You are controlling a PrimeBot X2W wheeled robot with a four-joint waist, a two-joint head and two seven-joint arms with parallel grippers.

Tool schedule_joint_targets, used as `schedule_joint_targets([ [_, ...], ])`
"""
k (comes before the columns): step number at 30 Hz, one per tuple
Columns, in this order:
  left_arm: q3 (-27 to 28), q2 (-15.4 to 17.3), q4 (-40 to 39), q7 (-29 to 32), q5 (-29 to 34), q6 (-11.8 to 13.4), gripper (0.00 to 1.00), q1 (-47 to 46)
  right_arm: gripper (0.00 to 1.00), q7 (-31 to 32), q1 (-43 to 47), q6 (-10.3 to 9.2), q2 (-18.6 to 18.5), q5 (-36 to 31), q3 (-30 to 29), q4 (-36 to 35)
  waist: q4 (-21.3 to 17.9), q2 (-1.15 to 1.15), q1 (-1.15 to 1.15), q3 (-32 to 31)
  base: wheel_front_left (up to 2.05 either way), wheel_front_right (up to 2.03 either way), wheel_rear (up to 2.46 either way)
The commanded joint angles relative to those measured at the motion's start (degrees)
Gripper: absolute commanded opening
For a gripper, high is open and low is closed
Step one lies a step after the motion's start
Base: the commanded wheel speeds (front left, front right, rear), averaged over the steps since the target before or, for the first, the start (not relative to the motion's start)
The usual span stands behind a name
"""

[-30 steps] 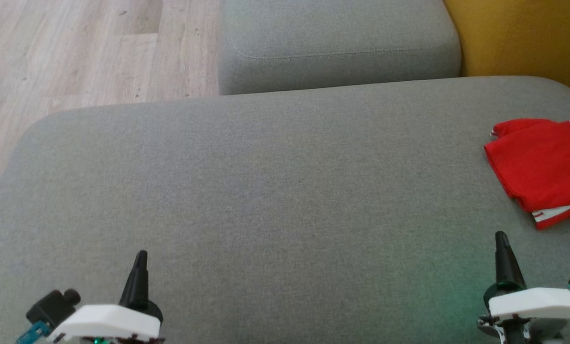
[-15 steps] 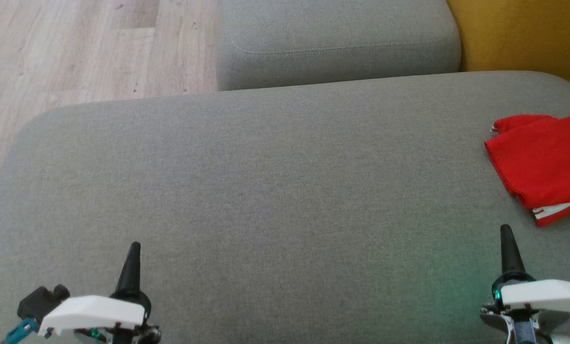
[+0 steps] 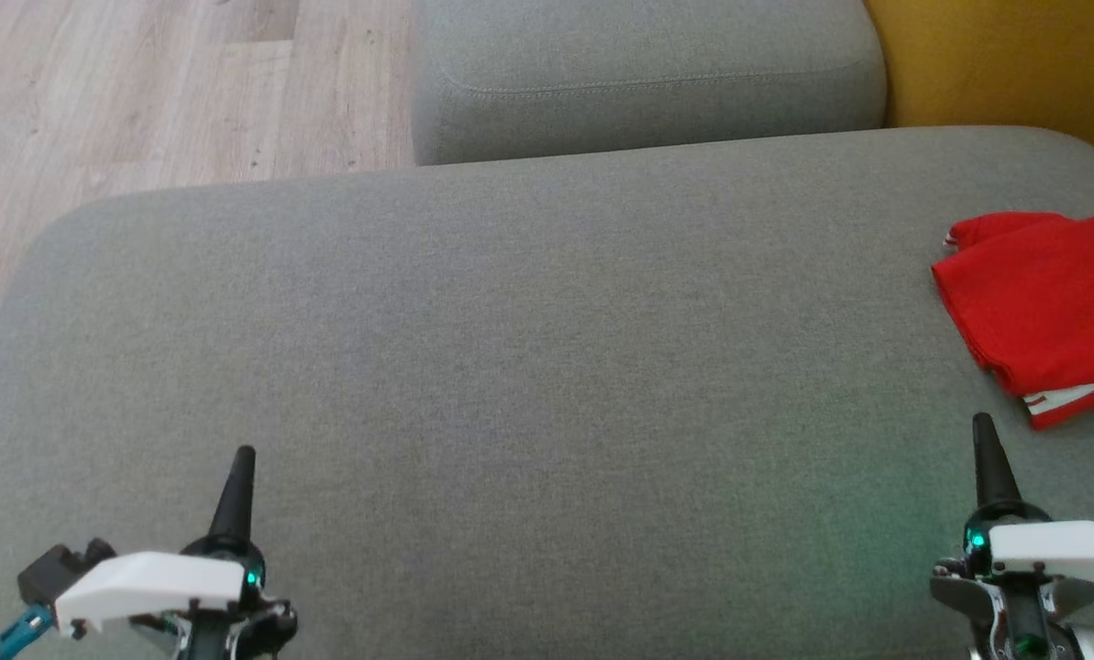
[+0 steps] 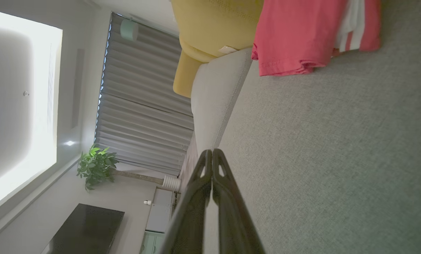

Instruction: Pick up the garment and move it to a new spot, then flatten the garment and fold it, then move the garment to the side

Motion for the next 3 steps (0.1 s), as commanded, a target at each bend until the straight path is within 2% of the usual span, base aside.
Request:
schedule_joint_targets([
  [1, 2.2, 0.9, -1.6, 0.3, -1.6, -0.7, 0.0, -3.8, 0.0, 0.6, -3.2, -0.04, 0.1, 1.5, 0.5, -1.8, 0.0, 0.0, 0.0, 0.1, 0.0, 0.0, 0.0],
  [3, 2.4, 0.9, -1.6, 0.5, -2.3, -0.8, 0.0, -4.0, 0.0, 0.8, -3.4, -0.04, 0.2, 2.1, 0.4, -1.8, 0.0, 0.0, 0.0, 0.1, 0.0, 0.0, 0.0],
])
